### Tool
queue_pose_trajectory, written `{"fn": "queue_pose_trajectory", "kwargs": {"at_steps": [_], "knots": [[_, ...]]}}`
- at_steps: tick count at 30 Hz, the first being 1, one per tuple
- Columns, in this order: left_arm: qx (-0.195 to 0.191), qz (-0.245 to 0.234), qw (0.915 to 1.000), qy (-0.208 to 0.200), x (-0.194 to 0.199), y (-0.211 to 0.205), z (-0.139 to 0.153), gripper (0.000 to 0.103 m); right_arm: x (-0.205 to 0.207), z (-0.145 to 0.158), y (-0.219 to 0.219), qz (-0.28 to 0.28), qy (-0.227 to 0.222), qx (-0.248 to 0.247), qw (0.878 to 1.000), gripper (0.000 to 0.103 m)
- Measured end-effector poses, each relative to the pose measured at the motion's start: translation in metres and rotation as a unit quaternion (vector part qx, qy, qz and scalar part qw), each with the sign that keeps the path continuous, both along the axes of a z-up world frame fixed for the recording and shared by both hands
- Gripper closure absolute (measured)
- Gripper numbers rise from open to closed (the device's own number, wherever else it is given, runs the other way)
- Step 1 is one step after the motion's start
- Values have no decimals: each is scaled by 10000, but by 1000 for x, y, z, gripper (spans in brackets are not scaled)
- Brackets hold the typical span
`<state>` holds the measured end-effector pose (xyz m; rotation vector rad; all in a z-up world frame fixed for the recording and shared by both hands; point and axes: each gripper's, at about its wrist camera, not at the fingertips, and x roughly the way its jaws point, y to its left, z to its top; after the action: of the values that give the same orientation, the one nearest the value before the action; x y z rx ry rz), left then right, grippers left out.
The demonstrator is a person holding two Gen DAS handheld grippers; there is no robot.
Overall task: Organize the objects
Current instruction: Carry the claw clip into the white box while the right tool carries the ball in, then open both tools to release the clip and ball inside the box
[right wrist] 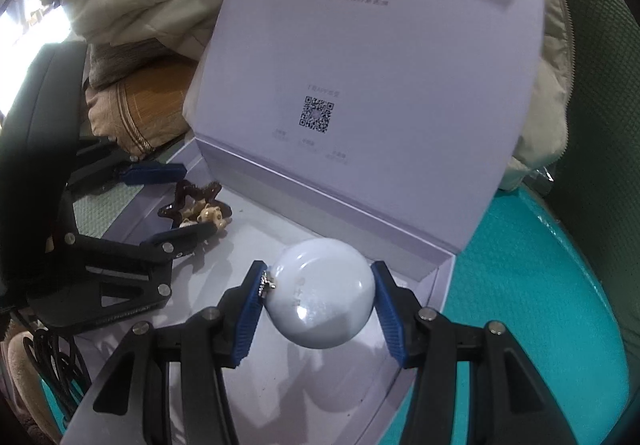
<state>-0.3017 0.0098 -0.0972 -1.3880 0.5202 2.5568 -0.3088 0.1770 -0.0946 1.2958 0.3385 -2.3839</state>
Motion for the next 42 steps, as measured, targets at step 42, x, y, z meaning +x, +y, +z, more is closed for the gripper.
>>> {"fn": "queue_pose_trajectory", "kwargs": {"at_steps": [42], "knots": [[184, 561, 9981, 151, -3, -26, 17, 44, 8, -12, -15, -316, 274, 806, 9959, 35]]}}
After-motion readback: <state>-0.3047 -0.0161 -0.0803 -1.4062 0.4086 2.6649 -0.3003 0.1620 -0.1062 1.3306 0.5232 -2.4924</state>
